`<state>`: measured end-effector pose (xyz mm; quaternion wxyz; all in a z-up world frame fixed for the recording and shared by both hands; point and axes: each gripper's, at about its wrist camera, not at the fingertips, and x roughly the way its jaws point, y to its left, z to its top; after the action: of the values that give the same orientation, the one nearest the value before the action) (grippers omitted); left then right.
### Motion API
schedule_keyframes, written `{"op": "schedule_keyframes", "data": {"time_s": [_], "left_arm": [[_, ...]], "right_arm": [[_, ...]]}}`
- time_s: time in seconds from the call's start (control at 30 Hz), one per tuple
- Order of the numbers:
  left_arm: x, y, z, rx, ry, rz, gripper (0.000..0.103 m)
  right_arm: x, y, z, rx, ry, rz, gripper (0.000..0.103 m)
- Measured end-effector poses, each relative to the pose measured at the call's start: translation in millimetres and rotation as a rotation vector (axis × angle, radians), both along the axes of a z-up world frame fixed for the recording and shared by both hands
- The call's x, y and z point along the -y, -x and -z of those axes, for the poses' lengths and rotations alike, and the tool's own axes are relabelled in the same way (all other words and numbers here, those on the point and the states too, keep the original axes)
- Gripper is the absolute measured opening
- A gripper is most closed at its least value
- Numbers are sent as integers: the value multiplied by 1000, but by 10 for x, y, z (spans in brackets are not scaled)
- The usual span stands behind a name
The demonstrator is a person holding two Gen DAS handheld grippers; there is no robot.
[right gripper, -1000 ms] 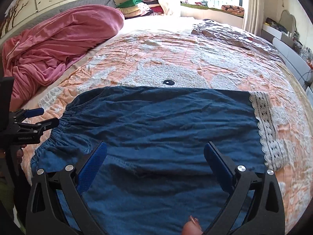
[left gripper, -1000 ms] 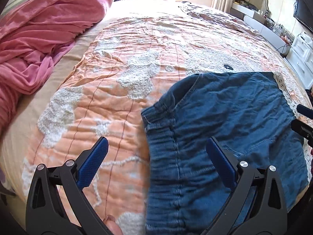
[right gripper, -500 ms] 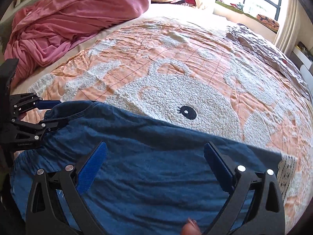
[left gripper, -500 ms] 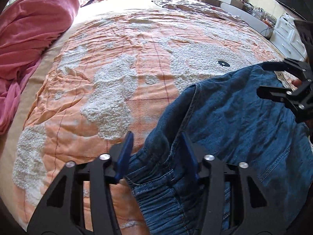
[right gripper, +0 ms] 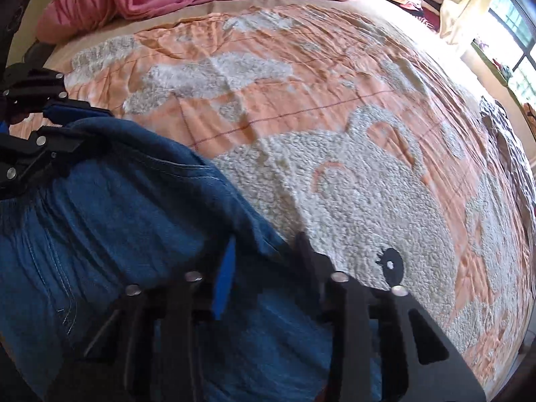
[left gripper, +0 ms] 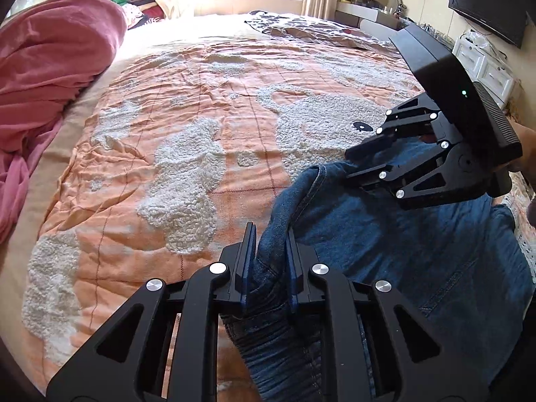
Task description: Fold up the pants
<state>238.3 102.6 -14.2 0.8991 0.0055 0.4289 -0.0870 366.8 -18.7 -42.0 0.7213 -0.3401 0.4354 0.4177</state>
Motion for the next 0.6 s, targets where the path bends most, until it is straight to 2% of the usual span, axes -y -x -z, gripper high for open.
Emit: {"op": "schedule_keyframes", "data": {"time_s": [0.03, 0.1, 0.2, 0.3, 0.47, 0.6], "left_arm": [[-1, 3, 1, 3, -4, 0, 10], [-24, 12, -13, 10, 0, -5, 10], [-45, 68, -103, 49, 15, 5, 10], [6, 208, -263, 126, -1, 43, 10], [177, 605, -569, 227, -49, 91, 10], [337, 1085, -668, 294, -96, 136, 10]], "right_arm": [[-2, 37, -26, 11, -14, 6, 8], [56, 105, -126, 47, -51, 29, 5], [212, 240, -325, 78, -119, 67, 4], [372, 501, -555, 141, -165, 78, 4], [681, 1076, -938, 186, -261, 114, 4], [906, 1643, -1035, 172, -311, 103, 4]]}}
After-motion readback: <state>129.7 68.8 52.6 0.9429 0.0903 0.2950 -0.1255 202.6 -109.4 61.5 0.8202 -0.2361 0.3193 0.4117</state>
